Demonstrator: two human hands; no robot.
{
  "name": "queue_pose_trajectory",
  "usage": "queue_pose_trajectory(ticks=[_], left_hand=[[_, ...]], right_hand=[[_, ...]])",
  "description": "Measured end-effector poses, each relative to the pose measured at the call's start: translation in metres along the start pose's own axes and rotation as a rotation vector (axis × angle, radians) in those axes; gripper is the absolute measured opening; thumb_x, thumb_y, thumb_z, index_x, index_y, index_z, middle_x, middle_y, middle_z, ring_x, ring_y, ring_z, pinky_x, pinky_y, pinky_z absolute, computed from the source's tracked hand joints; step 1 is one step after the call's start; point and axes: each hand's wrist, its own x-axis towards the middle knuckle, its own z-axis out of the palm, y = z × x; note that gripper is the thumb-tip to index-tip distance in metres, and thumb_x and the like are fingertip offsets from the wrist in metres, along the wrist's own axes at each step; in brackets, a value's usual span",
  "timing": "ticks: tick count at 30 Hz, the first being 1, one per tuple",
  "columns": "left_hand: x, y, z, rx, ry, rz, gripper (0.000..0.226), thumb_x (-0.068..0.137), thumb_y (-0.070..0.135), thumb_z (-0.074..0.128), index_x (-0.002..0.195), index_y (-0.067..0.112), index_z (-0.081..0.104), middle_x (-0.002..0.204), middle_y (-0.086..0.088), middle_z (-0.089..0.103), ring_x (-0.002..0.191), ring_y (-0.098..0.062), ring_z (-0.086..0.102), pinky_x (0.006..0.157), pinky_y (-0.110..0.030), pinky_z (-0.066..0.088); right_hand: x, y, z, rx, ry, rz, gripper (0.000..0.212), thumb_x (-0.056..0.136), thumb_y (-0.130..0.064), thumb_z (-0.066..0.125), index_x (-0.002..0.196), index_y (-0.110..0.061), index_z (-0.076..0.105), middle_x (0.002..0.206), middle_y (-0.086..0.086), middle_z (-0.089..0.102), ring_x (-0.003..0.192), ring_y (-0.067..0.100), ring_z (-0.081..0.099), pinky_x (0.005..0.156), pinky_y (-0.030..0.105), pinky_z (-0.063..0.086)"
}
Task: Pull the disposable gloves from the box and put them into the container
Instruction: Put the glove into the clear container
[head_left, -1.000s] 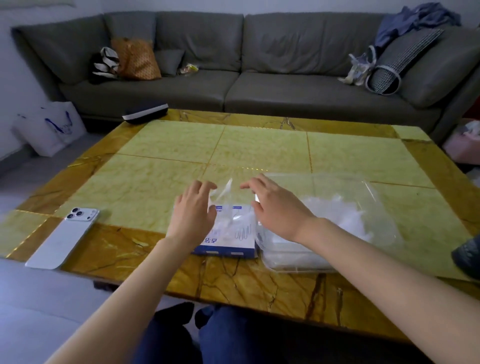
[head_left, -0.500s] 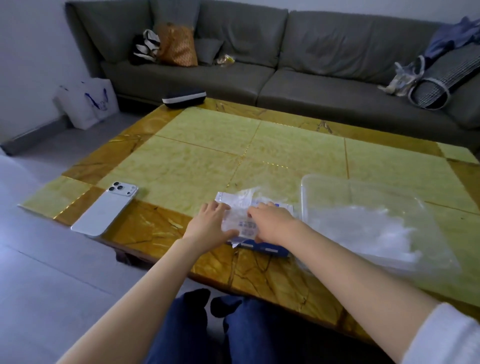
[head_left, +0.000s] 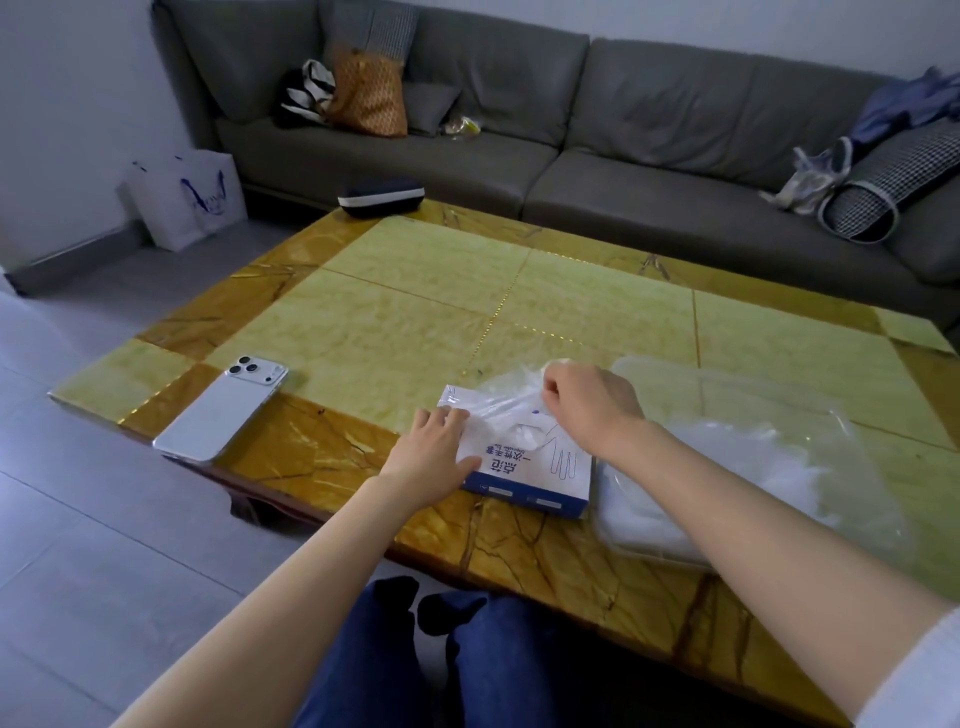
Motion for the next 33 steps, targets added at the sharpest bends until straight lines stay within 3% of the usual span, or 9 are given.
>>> queue_pose_trajectory(ticks=[8,14,17,20,23,26,28,30,33], left_hand=[[0.002,0.014,-0.013,-0.022,-0.065,-0.076,0.063,0.094,0.033,0.051,0.147,0.015,0.020,0.151,-0.008,0.025,0.136,-0.028,0.028,0.109,-0.046,0.032],[0.003,0.055,-0.047,-0.498,0.017,-0.077,0.059,0.097,0.036,0.047,0.146,0.009,0.026,0.148,-0.011,0.034,0.132,-0.025,0.039,0.106,-0.038,0.035],[-0.009,0.081,-0.067,-0.850,-0.003,-0.043,0.055,0.096,0.047,0.040,0.135,0.009,0.040,0.134,-0.005,0.049,0.121,-0.022,0.049,0.099,-0.036,0.043],[-0.022,0.098,-0.077,-0.990,-0.028,0.012,0.050,0.090,0.054,0.045,0.120,0.015,0.054,0.118,0.000,0.058,0.104,-0.015,0.057,0.095,-0.035,0.045],[-0.026,0.109,-0.077,-0.971,0.053,0.043,0.024,0.089,0.039,0.060,0.092,0.015,0.063,0.097,-0.009,0.069,0.086,-0.016,0.062,0.080,-0.031,0.047],[-0.021,0.110,-0.077,-0.948,0.170,-0.026,0.014,0.094,0.015,0.051,0.093,0.008,0.064,0.088,-0.008,0.067,0.087,-0.023,0.062,0.083,-0.038,0.050],[-0.020,0.106,-0.079,-0.960,0.182,-0.034,0.019,0.097,0.007,0.044,0.090,0.012,0.062,0.084,-0.003,0.067,0.084,-0.021,0.060,0.083,-0.040,0.050],[-0.021,0.102,-0.085,-1.006,0.155,0.009,0.020,0.097,0.006,0.043,0.088,0.013,0.060,0.082,-0.002,0.067,0.076,-0.014,0.061,0.073,-0.026,0.051],[-0.024,0.103,-0.093,-0.990,0.075,0.139,0.018,0.096,0.006,0.047,0.089,0.013,0.061,0.083,-0.002,0.068,0.066,0.004,0.062,0.059,-0.004,0.043]], right_hand=[[-0.005,0.028,-0.034,0.188,0.139,0.136,0.022,0.099,-0.021,0.038,0.083,-0.013,0.050,0.074,0.000,0.052,0.062,0.016,0.046,0.050,0.026,0.031],[-0.022,0.029,-0.035,0.275,0.062,0.126,0.023,0.100,-0.026,0.038,0.083,-0.016,0.050,0.076,0.000,0.055,0.065,0.017,0.050,0.055,0.028,0.036],[-0.034,0.021,-0.037,0.223,0.079,0.062,0.021,0.099,-0.029,0.040,0.087,-0.016,0.053,0.081,0.000,0.058,0.072,0.020,0.054,0.061,0.029,0.040],[-0.046,0.011,-0.036,0.194,0.079,-0.002,0.021,0.098,-0.031,0.042,0.090,-0.017,0.055,0.086,0.000,0.063,0.078,0.020,0.059,0.063,0.030,0.043],[-0.054,0.007,-0.038,0.245,0.102,-0.044,0.020,0.097,-0.031,0.044,0.093,-0.017,0.058,0.090,0.001,0.066,0.082,0.023,0.062,0.065,0.031,0.045],[-0.063,0.008,-0.040,0.273,0.087,-0.110,0.024,0.097,-0.034,0.045,0.100,-0.017,0.061,0.092,0.001,0.068,0.084,0.024,0.063,0.070,0.034,0.050],[-0.066,0.015,-0.042,0.244,0.065,-0.084,0.033,0.098,-0.040,0.041,0.097,-0.015,0.063,0.091,0.002,0.068,0.082,0.023,0.063,0.073,0.038,0.052],[-0.066,0.025,-0.047,0.295,0.092,-0.015,0.039,0.098,-0.044,0.038,0.101,-0.013,0.061,0.100,0.005,0.067,0.087,0.021,0.062,0.080,0.040,0.052],[-0.063,0.036,-0.058,0.489,0.155,0.069,0.058,0.094,-0.050,0.041,0.134,-0.009,0.040,0.137,0.006,0.047,0.120,0.019,0.049,0.102,0.034,0.040]])
